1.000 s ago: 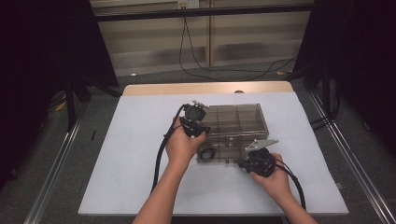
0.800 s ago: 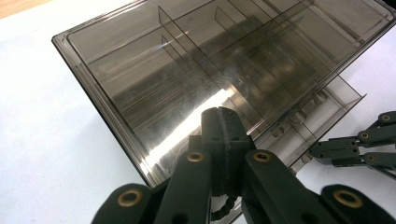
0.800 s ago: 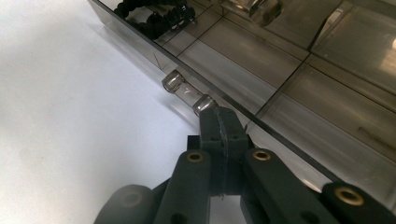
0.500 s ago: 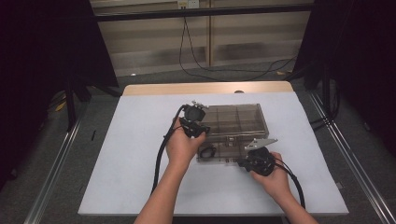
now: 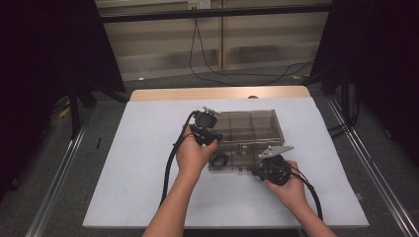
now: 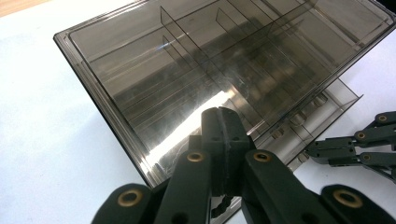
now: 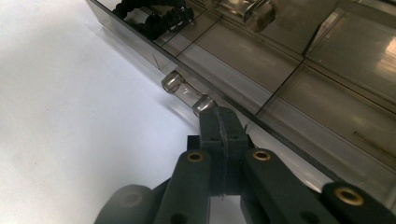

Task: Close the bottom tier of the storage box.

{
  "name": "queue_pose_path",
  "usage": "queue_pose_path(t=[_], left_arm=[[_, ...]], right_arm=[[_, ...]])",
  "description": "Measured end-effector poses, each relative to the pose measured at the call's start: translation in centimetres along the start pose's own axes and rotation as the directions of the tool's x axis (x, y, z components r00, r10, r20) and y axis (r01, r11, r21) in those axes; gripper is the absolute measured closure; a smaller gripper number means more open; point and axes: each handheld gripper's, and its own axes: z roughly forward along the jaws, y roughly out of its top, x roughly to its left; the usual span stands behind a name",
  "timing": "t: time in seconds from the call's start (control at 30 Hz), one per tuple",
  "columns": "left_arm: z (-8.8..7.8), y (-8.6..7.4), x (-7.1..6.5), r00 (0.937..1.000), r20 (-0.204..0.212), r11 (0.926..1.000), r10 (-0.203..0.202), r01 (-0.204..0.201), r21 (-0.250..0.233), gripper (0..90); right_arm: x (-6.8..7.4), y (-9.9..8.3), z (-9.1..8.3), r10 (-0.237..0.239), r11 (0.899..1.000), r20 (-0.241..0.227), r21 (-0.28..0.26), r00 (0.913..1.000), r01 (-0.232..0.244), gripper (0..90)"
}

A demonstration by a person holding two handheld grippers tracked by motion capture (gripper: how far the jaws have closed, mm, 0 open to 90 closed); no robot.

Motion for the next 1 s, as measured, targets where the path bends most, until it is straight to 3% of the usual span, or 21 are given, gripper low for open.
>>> queue_pose_path(t=[0.77, 1.0], left_arm=[[0.01, -0.06, 0.07, 0.9999, 0.008, 0.9999, -0.014, 0.014, -0.004, 90.0], [0.03, -0.10, 0.02, 0.9999, 0.007, 0.9999, -0.011, 0.011, -0.010, 90.0]], right_arm=[[-0.12, 0.16, 0.11, 0.002, 1.000, 0.001, 0.002, 1.0000, -0.002, 90.0], [0.27, 0.76, -0.05, -0.018, 1.000, 0.014, 0.005, 0.9997, 0.018, 90.0]])
